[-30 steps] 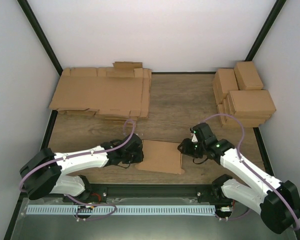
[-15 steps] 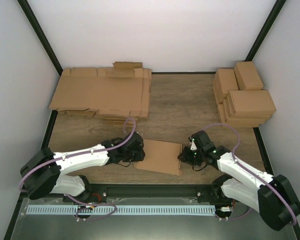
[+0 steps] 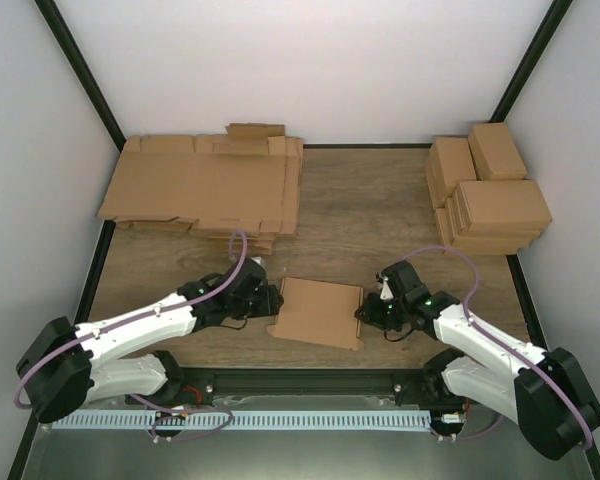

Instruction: Fold the paper box

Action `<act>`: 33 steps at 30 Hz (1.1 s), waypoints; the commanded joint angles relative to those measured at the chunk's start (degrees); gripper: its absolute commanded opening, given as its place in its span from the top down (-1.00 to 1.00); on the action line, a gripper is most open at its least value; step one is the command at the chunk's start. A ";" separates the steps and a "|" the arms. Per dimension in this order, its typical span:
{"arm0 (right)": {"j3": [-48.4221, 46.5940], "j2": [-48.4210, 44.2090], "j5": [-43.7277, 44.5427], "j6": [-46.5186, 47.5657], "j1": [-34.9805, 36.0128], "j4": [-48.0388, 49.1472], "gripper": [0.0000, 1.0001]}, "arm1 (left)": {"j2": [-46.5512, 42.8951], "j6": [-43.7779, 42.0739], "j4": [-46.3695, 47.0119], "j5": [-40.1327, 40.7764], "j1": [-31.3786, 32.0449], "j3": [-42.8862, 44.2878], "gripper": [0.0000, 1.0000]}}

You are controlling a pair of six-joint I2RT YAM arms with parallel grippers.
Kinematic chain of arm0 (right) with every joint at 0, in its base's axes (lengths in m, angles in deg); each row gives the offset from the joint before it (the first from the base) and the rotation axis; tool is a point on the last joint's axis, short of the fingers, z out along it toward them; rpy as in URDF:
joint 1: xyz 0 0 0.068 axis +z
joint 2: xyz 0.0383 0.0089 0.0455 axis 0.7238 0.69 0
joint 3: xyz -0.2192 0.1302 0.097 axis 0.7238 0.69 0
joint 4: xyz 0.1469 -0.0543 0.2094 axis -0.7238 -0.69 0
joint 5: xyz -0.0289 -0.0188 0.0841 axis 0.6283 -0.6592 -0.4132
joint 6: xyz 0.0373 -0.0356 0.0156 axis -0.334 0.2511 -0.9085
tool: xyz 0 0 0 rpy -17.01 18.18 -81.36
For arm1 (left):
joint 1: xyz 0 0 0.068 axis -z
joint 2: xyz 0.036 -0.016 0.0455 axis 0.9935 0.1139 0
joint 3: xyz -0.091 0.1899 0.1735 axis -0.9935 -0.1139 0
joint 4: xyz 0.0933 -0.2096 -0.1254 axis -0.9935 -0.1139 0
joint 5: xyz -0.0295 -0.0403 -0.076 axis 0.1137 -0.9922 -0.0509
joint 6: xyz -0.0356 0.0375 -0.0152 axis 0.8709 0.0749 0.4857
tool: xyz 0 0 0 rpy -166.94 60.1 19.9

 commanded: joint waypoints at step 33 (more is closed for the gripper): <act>-7.25 12.55 2.84 4.86 1.36 4.96 0.74 | 18.50 -12.27 10.74 -4.57 -1.30 1.93 0.64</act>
